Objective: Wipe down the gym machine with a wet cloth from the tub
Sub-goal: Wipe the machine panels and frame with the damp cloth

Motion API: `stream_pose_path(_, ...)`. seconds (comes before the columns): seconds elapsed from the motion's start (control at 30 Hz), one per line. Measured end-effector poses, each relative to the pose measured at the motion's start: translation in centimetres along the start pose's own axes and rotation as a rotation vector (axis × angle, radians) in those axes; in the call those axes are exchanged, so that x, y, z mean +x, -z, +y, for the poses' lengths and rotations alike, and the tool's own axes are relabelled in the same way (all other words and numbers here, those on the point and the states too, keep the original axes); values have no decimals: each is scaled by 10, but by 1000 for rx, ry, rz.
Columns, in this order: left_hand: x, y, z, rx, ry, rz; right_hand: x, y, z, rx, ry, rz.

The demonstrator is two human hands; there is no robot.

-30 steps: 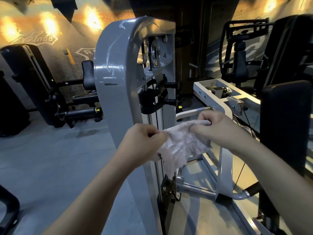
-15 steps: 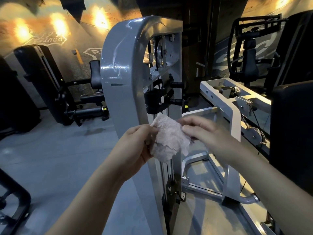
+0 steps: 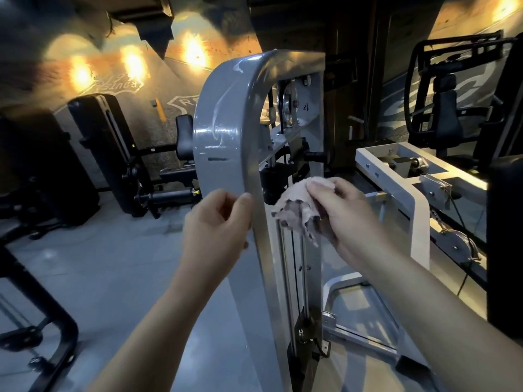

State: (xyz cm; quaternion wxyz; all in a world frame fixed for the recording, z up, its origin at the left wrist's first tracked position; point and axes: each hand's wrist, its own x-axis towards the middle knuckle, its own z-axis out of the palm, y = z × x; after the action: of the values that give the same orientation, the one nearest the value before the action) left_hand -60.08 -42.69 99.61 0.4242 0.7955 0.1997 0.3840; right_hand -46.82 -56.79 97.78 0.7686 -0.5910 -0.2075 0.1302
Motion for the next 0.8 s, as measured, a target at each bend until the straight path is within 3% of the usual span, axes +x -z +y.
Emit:
stream_pose_path(0.17,36,19,2,-87,-158,359,23,-38,-8,-349,562,190)
stream_pose_path(0.3,75,16,-6,-85,-119,444,26,-74,24,-605,983,89)
stream_pose_path(0.5,113,-5,-6,-135,7,388,21,-85,70,-645,1111,-119)
stream_pose_path(0.7,119,-24,-18,-261,-26,506,71,-100,5,-503,1104,-44)
stream_pose_path(0.8,118,-26,-17,-316,-21,526,61,-98,23,-431,1080,1)
